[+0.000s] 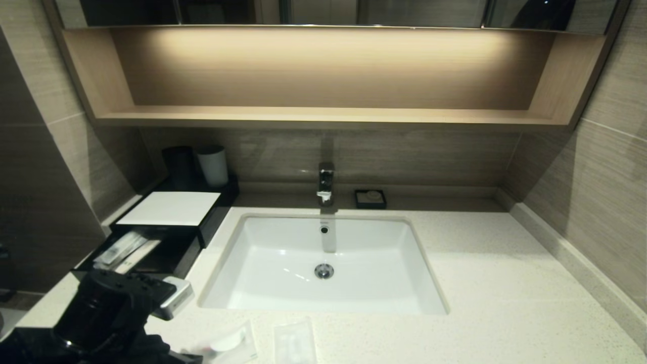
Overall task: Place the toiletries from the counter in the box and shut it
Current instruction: Pick up the bathroom toiletry
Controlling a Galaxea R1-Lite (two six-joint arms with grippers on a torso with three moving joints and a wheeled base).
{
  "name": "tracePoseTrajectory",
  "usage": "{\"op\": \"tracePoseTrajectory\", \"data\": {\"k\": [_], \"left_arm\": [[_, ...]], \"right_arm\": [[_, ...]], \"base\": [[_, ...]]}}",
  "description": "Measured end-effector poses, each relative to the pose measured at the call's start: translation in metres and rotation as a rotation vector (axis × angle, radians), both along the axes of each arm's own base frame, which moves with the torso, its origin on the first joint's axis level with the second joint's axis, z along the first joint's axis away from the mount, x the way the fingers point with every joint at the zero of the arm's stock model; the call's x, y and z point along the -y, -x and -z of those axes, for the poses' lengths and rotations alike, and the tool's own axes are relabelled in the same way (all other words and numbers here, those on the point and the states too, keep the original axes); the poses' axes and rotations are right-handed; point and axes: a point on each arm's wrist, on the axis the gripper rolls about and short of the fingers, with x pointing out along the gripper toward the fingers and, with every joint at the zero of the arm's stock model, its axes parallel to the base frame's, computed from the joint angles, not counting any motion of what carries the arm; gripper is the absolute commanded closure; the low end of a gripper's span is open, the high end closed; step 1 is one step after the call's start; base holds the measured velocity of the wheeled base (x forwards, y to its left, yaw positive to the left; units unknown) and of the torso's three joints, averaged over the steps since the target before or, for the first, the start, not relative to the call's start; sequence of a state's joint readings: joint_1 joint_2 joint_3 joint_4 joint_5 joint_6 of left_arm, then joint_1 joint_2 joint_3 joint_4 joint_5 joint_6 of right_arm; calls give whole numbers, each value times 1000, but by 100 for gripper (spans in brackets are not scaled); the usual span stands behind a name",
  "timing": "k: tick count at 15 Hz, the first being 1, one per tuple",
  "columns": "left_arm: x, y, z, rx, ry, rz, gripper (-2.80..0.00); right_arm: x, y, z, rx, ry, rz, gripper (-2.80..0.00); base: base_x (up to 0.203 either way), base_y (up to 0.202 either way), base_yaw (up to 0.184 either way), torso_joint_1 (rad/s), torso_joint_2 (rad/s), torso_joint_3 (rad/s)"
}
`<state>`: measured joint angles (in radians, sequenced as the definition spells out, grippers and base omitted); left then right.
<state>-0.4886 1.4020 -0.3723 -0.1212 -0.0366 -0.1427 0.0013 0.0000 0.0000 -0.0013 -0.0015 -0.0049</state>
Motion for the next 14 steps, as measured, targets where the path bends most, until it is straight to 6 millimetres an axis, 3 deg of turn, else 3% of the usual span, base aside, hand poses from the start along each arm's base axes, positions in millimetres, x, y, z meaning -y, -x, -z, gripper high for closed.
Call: {"op": "tracePoseTrajectory", "data": {"k": [12,13,14], "left_arm": [[0,2,3,-10,10,82,0],[0,2,3,-7,12,82,-280],[0,1,3,-4,14,83,-280]], "right_arm": [[0,0,0,0,0,0,0],[0,0,0,0,0,0,0],[0,0,0,0,0,0,0]], "base": [[0,0,0,0,0,0],[0,0,0,0,0,0],[0,0,0,0,0,0]]}}
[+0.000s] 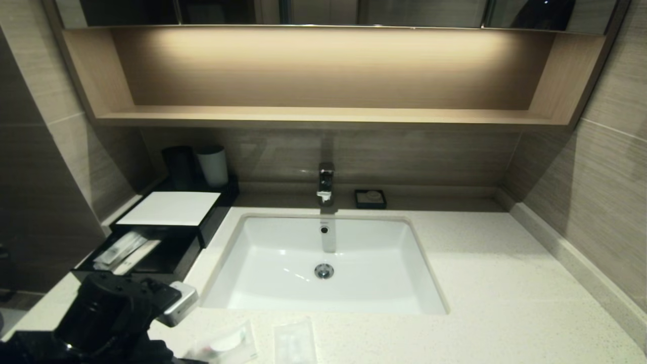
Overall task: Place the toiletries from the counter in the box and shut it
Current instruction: Pick up the bathroom toiletry
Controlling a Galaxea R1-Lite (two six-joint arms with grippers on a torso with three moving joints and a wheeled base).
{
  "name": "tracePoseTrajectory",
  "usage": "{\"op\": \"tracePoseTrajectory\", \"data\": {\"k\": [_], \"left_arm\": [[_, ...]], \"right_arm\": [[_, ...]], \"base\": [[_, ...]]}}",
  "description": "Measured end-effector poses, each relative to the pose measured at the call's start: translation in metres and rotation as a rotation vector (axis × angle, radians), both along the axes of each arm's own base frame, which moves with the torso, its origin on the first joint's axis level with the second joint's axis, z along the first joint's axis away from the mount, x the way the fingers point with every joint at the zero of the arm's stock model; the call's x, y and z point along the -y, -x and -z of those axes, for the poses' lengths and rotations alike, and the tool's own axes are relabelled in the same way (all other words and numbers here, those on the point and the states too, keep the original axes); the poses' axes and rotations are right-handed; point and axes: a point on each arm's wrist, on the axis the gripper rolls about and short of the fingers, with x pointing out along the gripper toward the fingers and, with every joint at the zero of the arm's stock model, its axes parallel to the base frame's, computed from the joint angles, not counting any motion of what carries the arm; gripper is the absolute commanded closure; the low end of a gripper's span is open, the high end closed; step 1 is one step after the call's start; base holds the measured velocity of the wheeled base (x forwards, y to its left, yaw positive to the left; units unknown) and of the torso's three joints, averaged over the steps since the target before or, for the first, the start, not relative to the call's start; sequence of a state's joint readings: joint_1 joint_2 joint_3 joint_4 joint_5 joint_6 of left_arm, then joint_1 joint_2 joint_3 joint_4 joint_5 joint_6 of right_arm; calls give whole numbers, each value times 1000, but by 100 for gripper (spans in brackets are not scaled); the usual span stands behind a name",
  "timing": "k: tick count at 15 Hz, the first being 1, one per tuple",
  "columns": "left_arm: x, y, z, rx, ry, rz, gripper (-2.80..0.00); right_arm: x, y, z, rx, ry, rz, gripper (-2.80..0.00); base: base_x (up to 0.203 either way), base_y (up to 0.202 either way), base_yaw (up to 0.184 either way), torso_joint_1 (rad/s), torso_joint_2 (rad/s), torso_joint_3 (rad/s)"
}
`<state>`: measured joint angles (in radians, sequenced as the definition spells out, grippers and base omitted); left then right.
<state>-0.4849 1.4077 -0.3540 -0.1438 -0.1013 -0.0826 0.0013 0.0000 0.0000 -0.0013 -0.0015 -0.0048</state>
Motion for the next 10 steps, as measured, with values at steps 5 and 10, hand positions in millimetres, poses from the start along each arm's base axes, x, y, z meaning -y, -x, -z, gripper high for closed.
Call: {"op": "tracePoseTrajectory", "data": {"k": [5,10], "left_arm": [[-3,1,3,2,-27,24,-280],[-12,-3,7,14,-77,34,-280]], "right_arm": [[0,0,0,0,0,0,0],[0,0,0,0,0,0,0]], "base": [[0,0,0,0,0,0],[0,0,0,0,0,0]]}}
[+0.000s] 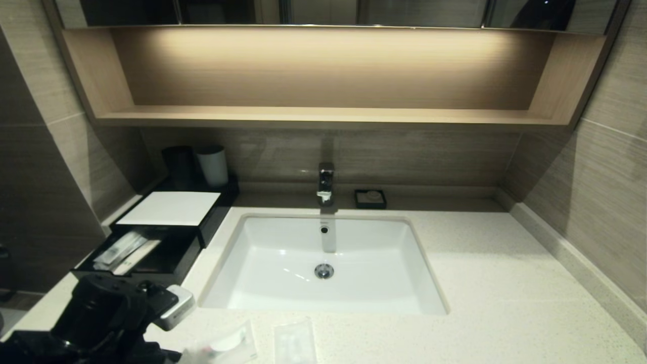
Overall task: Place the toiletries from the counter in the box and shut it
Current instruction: Pick up the bathroom toiletry
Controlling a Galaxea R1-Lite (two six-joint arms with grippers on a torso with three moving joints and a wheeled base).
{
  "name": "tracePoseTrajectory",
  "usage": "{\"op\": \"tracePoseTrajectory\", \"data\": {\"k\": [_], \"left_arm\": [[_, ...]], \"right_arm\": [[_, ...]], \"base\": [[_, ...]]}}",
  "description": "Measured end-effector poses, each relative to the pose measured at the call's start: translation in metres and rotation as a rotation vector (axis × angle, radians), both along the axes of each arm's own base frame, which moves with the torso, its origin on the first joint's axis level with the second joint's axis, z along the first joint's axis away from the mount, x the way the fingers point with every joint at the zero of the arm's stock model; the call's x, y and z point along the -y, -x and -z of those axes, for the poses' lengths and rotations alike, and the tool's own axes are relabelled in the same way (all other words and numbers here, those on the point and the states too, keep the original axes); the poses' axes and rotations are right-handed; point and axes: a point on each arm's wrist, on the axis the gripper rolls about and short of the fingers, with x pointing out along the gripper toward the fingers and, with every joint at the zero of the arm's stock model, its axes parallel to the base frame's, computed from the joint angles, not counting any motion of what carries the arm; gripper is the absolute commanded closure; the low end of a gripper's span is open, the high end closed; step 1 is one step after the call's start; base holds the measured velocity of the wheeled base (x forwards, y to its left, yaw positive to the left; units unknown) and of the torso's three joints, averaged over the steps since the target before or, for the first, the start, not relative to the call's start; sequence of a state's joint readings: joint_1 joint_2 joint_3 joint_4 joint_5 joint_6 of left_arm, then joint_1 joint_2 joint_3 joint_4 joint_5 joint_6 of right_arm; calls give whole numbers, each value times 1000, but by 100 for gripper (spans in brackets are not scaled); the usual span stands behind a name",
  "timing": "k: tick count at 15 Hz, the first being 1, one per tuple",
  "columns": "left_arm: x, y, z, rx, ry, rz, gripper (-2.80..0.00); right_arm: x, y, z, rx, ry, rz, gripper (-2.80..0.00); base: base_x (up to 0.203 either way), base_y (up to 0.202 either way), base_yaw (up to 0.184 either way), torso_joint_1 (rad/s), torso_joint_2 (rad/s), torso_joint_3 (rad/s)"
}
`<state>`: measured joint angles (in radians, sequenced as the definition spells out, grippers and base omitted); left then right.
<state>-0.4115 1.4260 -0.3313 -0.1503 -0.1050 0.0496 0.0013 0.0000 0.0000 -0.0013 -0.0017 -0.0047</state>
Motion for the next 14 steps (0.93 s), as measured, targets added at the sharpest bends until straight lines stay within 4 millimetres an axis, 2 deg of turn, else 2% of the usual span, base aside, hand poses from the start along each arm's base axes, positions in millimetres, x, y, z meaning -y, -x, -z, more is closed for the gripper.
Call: {"op": "tracePoseTrajectory", "data": {"k": [14], "left_arm": [[0,-6,3,44,27,122,-280]], "right_arm": [[0,0,0,0,1,0,0]], "base": [[0,0,0,0,0,0]]}}
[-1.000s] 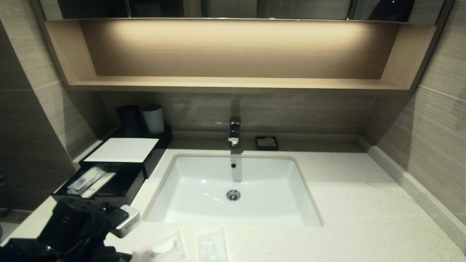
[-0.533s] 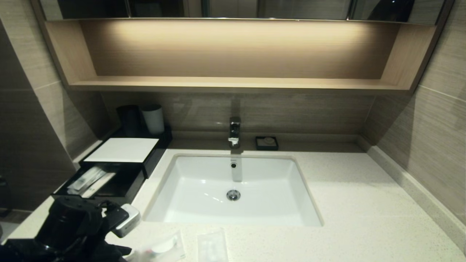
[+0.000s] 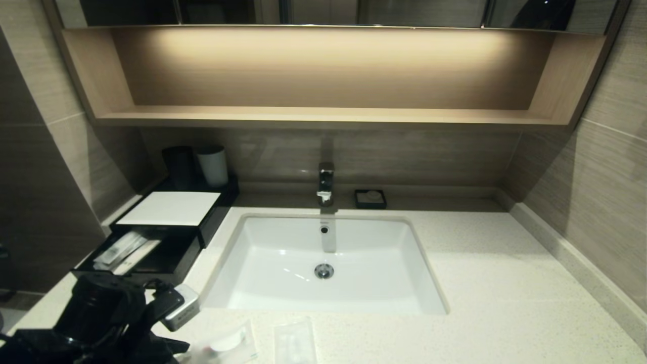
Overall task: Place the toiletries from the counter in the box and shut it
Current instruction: Pick up the bathroom toiletry
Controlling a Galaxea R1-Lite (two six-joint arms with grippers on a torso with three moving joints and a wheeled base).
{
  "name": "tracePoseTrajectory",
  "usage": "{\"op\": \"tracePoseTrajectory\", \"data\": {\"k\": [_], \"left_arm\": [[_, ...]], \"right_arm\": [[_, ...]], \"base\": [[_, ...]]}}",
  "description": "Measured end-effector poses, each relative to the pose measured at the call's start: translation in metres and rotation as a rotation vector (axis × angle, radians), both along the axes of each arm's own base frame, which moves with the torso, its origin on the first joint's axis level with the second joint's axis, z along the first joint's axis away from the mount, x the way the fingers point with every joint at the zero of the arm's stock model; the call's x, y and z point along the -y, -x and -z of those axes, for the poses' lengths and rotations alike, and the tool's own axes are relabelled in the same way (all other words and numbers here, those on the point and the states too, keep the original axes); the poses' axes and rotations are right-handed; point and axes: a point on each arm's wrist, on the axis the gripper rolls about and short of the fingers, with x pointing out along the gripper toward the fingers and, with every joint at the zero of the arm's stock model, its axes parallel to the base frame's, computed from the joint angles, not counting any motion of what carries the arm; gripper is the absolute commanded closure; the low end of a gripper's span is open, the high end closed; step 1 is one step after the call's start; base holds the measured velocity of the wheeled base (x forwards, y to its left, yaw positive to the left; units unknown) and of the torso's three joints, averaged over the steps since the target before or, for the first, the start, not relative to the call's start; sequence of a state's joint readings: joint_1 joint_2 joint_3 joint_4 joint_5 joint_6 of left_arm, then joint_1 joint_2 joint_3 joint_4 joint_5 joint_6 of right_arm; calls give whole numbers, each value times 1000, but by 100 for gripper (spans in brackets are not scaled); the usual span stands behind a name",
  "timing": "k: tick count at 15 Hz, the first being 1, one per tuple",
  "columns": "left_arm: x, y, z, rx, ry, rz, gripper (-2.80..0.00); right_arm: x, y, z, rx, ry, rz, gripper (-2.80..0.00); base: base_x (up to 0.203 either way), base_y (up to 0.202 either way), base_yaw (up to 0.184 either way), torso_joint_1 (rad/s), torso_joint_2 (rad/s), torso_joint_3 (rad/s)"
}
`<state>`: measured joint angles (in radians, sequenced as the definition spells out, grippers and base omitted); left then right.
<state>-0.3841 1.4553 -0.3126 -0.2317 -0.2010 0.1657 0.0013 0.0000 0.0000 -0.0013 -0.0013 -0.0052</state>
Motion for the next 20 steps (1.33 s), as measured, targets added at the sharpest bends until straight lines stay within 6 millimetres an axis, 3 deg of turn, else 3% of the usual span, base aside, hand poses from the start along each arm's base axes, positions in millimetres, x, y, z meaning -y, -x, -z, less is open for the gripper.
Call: {"op": "tracePoseTrajectory", "data": {"k": [20], "left_arm": [[-19,-19,8,24,-83,49,-280]], "right_arm": [[0,0,0,0,-1,0,0]], "base": [[0,0,0,0,0,0]]}}
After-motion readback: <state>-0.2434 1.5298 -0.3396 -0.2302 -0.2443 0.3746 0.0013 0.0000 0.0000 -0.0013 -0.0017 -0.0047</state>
